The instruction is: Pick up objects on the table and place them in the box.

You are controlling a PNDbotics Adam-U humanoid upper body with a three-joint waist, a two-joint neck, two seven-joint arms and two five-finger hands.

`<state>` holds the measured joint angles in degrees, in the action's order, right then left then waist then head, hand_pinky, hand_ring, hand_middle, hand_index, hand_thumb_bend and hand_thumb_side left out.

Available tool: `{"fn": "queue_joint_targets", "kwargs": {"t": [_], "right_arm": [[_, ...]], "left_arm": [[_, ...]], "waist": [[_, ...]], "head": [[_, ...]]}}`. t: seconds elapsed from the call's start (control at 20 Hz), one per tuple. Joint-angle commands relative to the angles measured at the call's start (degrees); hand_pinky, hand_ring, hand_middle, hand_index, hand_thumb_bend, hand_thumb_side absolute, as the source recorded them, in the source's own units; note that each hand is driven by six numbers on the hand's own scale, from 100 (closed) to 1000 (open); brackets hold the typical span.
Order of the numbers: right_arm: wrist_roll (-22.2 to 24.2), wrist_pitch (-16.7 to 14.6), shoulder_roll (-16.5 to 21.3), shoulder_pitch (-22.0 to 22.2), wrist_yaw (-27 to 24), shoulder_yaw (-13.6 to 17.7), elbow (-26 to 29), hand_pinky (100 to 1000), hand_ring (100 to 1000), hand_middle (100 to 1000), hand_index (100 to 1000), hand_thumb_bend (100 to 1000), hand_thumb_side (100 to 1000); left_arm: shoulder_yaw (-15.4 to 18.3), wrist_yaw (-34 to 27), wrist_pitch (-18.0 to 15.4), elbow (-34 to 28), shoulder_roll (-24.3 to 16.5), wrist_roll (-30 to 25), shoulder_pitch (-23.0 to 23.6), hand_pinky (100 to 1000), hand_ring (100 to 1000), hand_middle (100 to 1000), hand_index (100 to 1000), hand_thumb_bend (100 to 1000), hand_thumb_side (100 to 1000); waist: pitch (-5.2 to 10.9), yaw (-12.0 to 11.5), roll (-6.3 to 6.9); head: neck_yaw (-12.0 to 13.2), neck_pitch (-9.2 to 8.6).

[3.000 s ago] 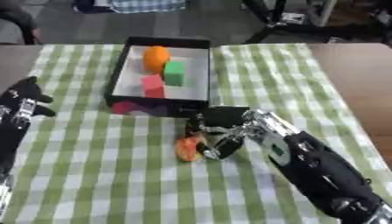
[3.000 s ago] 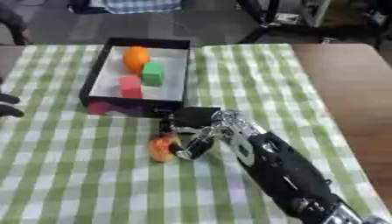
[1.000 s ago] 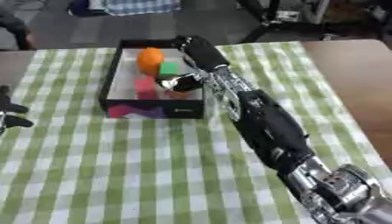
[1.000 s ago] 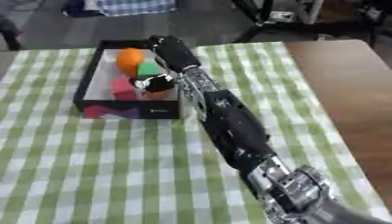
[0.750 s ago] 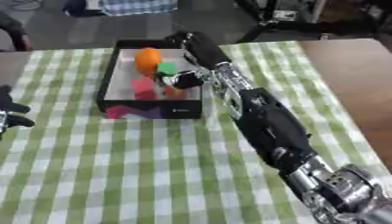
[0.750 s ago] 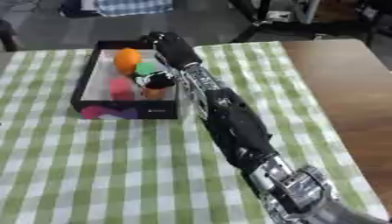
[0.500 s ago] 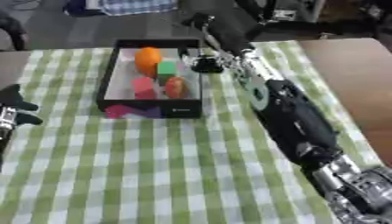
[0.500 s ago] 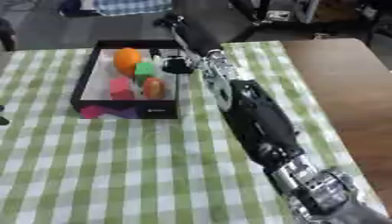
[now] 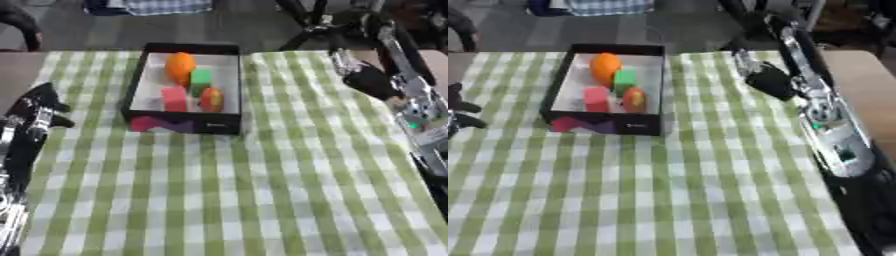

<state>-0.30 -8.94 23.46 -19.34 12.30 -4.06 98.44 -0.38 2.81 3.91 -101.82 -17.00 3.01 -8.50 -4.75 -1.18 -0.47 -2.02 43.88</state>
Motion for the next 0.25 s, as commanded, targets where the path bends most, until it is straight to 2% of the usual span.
{"fn": "queue_joint_targets", "kwargs": {"t": [0.05, 0.1, 0.15, 0.25], "right_arm": [[1.0, 0.5, -1.1, 4.0, -4.6, 3.2, 3.5, 895, 743, 736, 809, 100, 635], [1.1, 0.6, -1.9, 6.0, -5.8, 3.8, 3.5, 895, 742, 737, 805, 100, 626], [1.0, 0.8, -2.6, 7.6, -7.1, 4.2, 3.6, 895, 742, 735, 804, 100, 662], [0.5, 0.8, -4.1, 10.3, -9.4, 4.6, 3.5, 894, 740, 733, 799, 100, 677]], "left_arm": [[0.5, 0.2, -0.2, -1.2, -0.1, 0.4, -0.2, 738, 527, 581, 907, 252, 805], [0.6, 0.3, -0.2, -1.2, 0.2, 0.4, -0.1, 738, 528, 582, 907, 253, 805], [0.7, 0.3, -0.3, -1.2, 0.4, 0.5, 0.1, 738, 528, 582, 907, 253, 806], [0.7, 0.3, -0.3, -1.1, 0.7, 0.6, 0.7, 737, 526, 581, 905, 250, 808]], "waist": [[1.6, 0.2, -0.39], [1.6, 0.3, -0.26], [1.62, 0.5, -0.12], [1.62, 1.0, 0.07]], "head": [[1.0, 0.24], [1.6, 0.24], [2.2, 0.24], [3.5, 0.24]]}}
